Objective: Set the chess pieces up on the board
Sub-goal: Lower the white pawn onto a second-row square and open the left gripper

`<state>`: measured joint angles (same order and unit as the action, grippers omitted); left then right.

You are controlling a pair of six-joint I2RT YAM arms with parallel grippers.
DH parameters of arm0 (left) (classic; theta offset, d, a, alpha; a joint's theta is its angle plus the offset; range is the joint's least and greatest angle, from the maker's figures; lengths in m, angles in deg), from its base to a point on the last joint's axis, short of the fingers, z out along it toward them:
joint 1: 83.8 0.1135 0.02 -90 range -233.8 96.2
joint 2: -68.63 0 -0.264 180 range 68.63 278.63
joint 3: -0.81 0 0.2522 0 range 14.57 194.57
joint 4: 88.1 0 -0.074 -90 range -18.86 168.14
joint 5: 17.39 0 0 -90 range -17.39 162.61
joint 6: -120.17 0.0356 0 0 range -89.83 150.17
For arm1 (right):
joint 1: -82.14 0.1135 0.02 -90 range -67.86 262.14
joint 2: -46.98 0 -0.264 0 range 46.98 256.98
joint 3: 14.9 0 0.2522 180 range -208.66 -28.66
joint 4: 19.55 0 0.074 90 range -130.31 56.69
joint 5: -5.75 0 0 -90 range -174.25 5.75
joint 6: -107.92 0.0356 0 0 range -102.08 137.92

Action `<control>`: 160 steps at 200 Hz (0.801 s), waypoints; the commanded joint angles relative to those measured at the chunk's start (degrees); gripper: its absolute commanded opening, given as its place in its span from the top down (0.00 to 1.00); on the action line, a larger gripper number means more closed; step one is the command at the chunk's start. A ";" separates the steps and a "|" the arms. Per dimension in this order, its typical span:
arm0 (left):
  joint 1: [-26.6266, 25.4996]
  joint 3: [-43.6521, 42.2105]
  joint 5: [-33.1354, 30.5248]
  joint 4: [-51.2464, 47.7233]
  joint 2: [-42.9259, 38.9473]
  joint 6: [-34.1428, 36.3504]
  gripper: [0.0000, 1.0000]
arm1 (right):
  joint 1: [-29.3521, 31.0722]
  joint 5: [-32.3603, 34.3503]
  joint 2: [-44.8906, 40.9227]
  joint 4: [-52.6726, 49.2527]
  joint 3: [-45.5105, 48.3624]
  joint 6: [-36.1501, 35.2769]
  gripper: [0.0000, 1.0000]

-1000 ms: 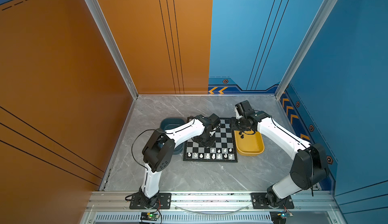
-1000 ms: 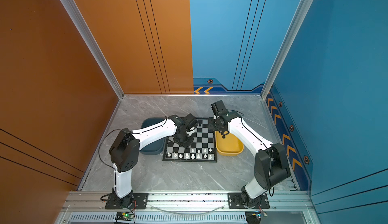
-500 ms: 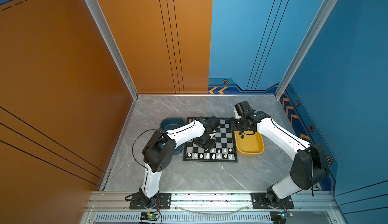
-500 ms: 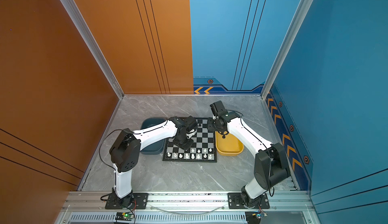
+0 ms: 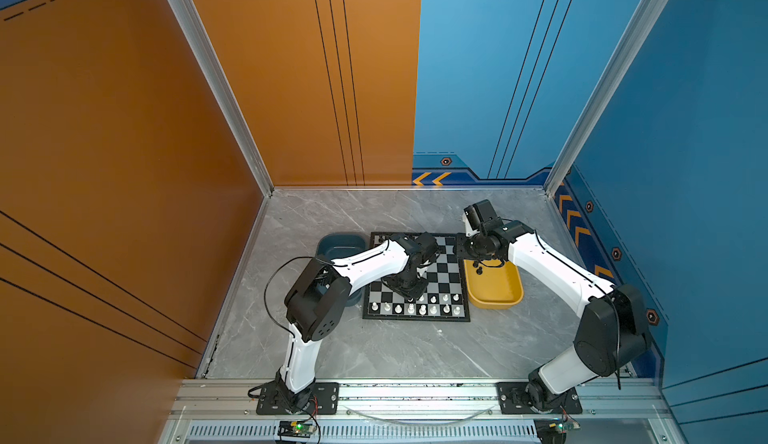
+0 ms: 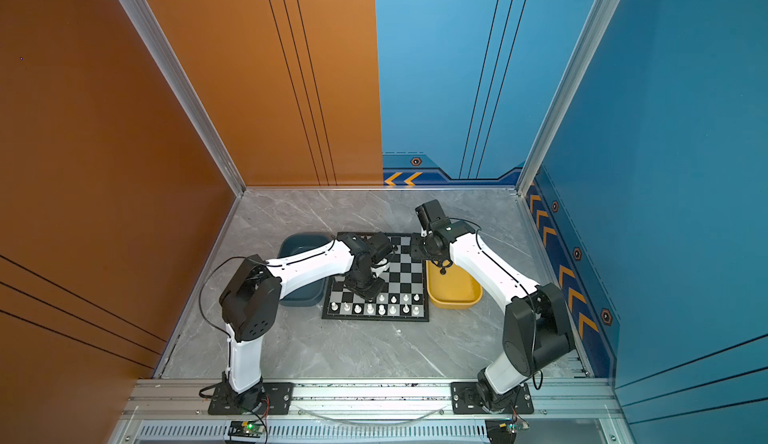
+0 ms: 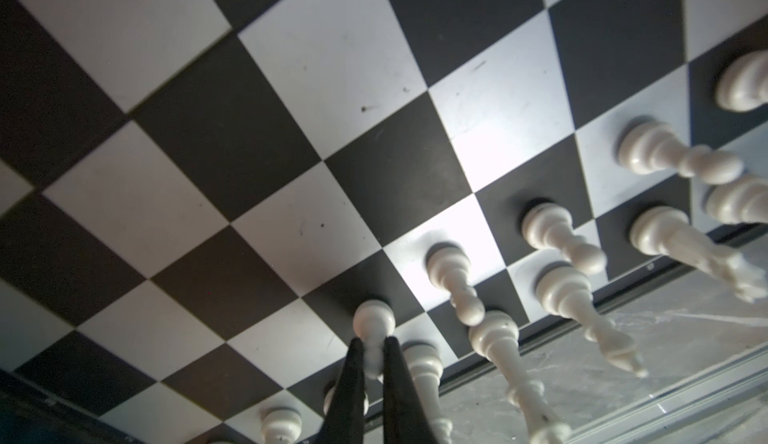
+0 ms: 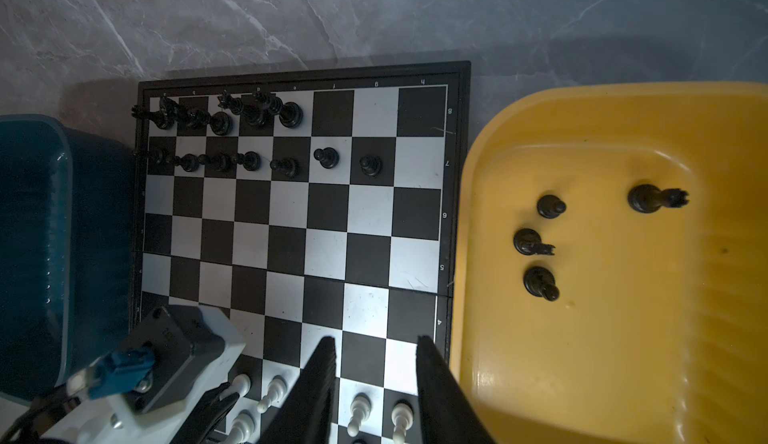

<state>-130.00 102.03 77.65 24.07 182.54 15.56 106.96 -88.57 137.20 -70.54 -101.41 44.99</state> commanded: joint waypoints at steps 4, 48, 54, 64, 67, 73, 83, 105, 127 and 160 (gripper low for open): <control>-0.48 0.33 -0.32 -1.31 2.15 -0.68 1.00 | 0.41 1.58 -1.36 0.41 0.77 0.66 0.65; -0.48 0.45 -0.25 -1.26 2.46 -0.77 0.94 | 0.41 1.60 -1.36 0.45 0.81 0.70 0.65; -0.48 0.43 -0.36 -1.23 2.46 -0.77 0.92 | 0.41 1.60 -1.36 0.41 0.92 0.70 0.65; -0.54 0.43 -0.47 -1.27 2.35 -0.77 0.89 | 0.41 1.64 -1.37 0.41 0.81 0.70 0.65; -0.56 0.43 -0.53 -1.24 2.25 -0.77 0.88 | 0.41 1.66 -1.40 0.41 0.91 0.70 0.65; -0.56 0.34 -0.58 -1.29 2.12 -0.77 0.86 | 0.41 1.61 -1.44 0.41 0.91 0.70 0.65; -0.56 0.34 -0.64 -1.30 1.98 -0.77 0.84 | 0.41 1.60 -1.44 0.41 0.92 0.70 0.65; -0.65 0.43 -0.59 -1.24 1.58 -0.84 0.80 | 0.41 1.68 -1.47 0.43 0.90 0.75 0.65; -0.74 0.50 -0.63 -1.25 1.07 -0.86 0.76 | 0.41 1.81 -1.53 0.36 0.88 0.79 0.65; -0.70 0.69 -1.43 -1.18 -0.22 -1.12 0.71 | 0.41 1.97 -1.62 0.32 0.94 0.79 0.65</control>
<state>-130.02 102.25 77.56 23.90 183.45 15.12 106.96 -88.52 137.20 -70.54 -101.13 45.01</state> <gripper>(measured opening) 0.274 0.353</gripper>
